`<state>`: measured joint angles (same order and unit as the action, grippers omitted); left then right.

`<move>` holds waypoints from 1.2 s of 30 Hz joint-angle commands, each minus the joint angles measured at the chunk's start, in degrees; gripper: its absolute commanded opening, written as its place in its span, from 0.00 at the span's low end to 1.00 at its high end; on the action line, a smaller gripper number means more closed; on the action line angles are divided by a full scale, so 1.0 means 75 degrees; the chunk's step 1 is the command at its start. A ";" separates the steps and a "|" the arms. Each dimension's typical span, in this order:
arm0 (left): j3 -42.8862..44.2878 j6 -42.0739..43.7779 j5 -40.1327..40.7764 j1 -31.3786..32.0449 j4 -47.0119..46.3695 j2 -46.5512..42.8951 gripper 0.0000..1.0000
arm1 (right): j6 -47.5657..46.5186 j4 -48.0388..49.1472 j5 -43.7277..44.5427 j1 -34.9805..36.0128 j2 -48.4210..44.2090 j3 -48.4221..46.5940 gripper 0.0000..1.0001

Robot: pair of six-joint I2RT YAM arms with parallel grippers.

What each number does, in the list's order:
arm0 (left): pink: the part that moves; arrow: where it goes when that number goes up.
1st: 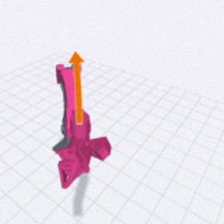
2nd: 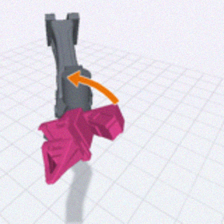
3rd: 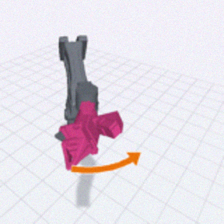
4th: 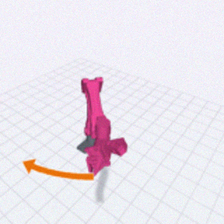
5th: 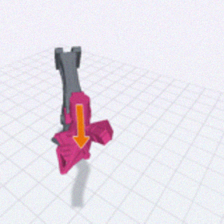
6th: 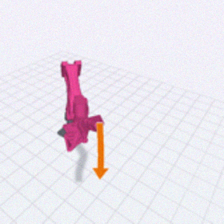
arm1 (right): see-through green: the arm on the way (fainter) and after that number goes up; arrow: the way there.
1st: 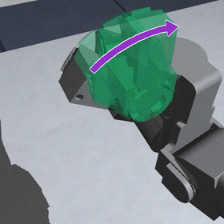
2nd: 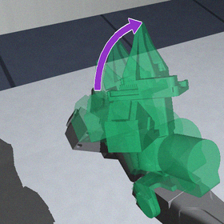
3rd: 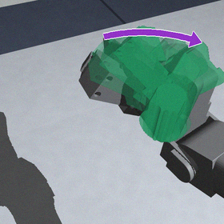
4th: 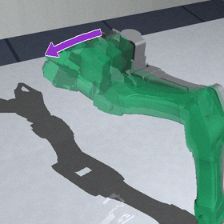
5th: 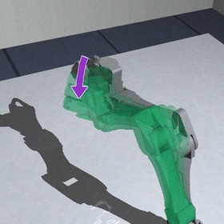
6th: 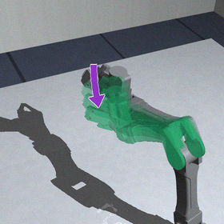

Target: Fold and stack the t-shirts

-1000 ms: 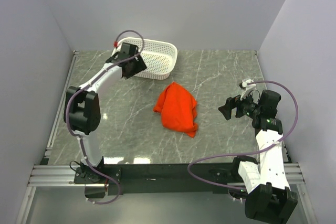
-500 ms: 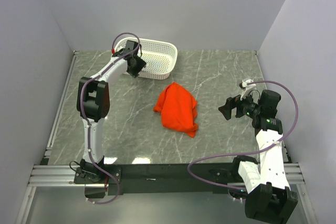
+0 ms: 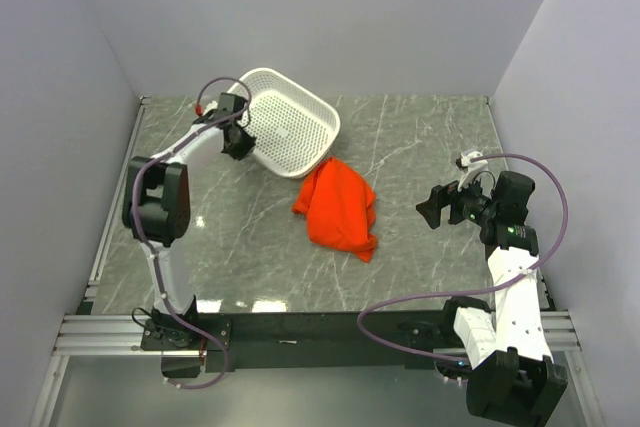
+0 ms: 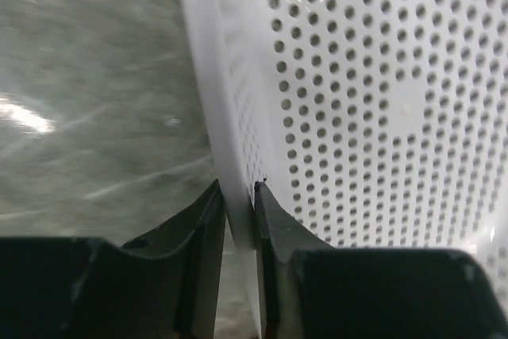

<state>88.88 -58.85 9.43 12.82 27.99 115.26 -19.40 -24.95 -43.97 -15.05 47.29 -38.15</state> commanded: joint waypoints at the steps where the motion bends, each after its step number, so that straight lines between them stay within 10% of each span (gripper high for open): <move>1: -0.0833 0.1526 0.0663 -0.0372 -0.0227 -0.0964 0.00 | -0.0085 0.0081 -0.0021 -0.0056 0.0000 -0.0152 1.00; 13: -0.1973 0.4190 0.0641 -0.2423 -0.0932 -0.1788 0.00 | -0.0074 0.0057 -0.0103 -0.0056 0.0035 -0.0175 1.00; 20: -0.0427 0.4624 0.1191 -0.2846 -0.0123 -0.1598 0.46 | -0.0074 0.0045 -0.0138 -0.0068 -0.0012 -0.0175 1.00; 24: -0.0541 0.4368 0.0713 -0.2822 -0.0530 -0.2499 0.50 | -0.0074 0.0045 -0.0161 -0.0056 0.0000 -0.0175 1.00; 29: -0.1362 0.3056 -0.2455 -0.2788 -0.1621 -0.3217 0.87 | -0.0074 0.0045 -0.0161 -0.0068 0.0035 -0.0187 0.99; 36: 0.0006 0.2387 -0.2046 -0.1208 -0.0582 -0.1566 0.92 | -0.0074 0.0080 -0.0091 -0.0056 0.0023 -0.0152 0.99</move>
<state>85.10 -37.56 -4.93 -1.54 19.57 98.19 -19.40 -25.12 -44.40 -15.05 47.51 -38.15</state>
